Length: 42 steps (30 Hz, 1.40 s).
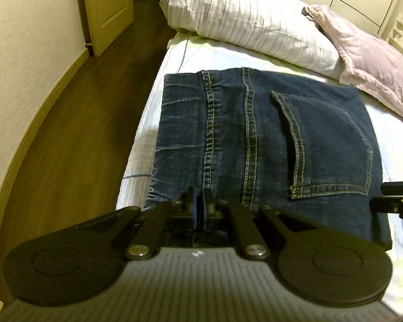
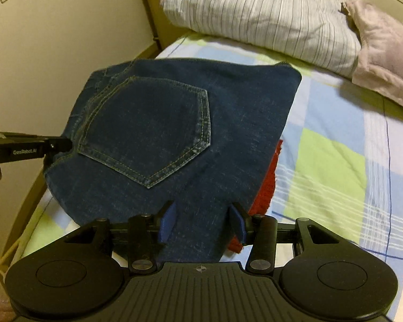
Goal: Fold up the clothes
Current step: 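Carry the folded jeans with both grippers and lower them onto the red clothes stack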
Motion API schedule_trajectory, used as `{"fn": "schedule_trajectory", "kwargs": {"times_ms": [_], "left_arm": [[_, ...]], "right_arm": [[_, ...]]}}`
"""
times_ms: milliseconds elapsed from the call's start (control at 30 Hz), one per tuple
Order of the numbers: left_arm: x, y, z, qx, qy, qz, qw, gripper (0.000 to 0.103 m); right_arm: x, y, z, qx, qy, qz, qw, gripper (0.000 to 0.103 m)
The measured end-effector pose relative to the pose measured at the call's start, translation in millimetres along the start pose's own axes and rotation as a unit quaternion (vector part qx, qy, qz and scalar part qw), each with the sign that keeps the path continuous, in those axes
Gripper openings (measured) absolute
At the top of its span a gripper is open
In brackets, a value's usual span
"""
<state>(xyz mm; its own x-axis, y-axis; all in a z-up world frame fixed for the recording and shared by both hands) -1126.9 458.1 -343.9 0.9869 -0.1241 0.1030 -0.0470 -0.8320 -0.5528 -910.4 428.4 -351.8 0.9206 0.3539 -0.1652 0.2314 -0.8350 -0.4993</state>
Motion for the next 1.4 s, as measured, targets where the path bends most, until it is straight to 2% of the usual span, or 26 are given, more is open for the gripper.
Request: {"fn": "schedule_trajectory", "kwargs": {"times_ms": [133, 233, 367, 467, 567, 733, 833, 1000, 1133, 1200, 1267, 1400], "left_arm": [[2.4, -1.9, -18.0, 0.007, 0.007, -0.012, 0.9999, 0.007], [-0.9, -0.9, -35.7, 0.015, 0.004, -0.025, 0.9996, 0.007], [-6.5, 10.2, -41.8, 0.009, -0.001, -0.031, 0.9995, 0.007], [-13.9, 20.1, -29.6, -0.002, -0.010, -0.047, 0.9989, 0.007], [-17.4, 22.4, -21.7, -0.008, -0.013, -0.060, 0.9981, 0.007], [-11.9, 12.0, -39.2, -0.004, -0.025, -0.041, 0.9988, 0.006], [-6.3, -7.6, -49.2, 0.011, -0.008, -0.043, 0.9990, 0.006], [17.2, -52.7, -29.7, 0.014, 0.021, -0.012, 0.9996, 0.006], [42.5, -60.9, 7.0, -0.012, 0.042, 0.006, 0.9990, 0.008], [48.4, -55.3, 29.9, -0.027, 0.030, 0.018, 0.9990, 0.009], [48.8, -52.1, 42.0, -0.023, 0.024, 0.013, 0.9994, 0.009], [46.7, -53.3, 33.1, -0.018, 0.015, 0.019, 0.9995, 0.008]], "right_arm": [[11.9, -0.1, -11.3, -0.005, 0.020, 0.017, 1.000, 0.047], [14.9, -6.0, -26.4, 0.015, 0.033, 0.016, 0.999, 0.047], [-1.5, -11.5, -40.1, 0.033, 0.015, 0.007, 0.999, 0.047], [-21.2, -1.8, -28.2, 0.008, 0.001, -0.019, 1.000, 0.047], [-29.9, 18.3, -0.6, -0.038, 0.024, -0.058, 0.997, 0.047], [-27.7, 16.0, -7.9, -0.038, 0.025, -0.052, 0.998, 0.047], [-17.9, 1.8, -20.5, -0.020, 0.021, -0.022, 0.999, 0.047], [3.8, -38.2, -18.1, 0.011, 0.042, 0.048, 0.998, 0.047], [15.1, -59.4, -2.7, 0.015, 0.056, 0.083, 0.995, 0.047], [17.2, -58.4, 9.6, -0.002, 0.053, 0.089, 0.995, 0.047], [17.6, -54.5, 23.6, -0.014, 0.058, 0.082, 0.995, 0.047], [18.2, -61.8, 19.7, -0.020, 0.059, 0.077, 0.995, 0.047]]}}
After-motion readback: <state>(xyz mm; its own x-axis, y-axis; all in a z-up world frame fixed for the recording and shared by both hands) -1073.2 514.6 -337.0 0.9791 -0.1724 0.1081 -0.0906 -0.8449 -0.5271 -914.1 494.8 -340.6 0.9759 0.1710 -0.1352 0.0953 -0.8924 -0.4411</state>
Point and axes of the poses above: each gripper's, at about its wrist camera, not at the fingertips, and z roughly the way its jaws point, x to its right, y to its underside, the point moved 10 cm from there along z, roughly the way its jaws point, and after that the axes turned 1 degree about z, right-handed, at the moved point
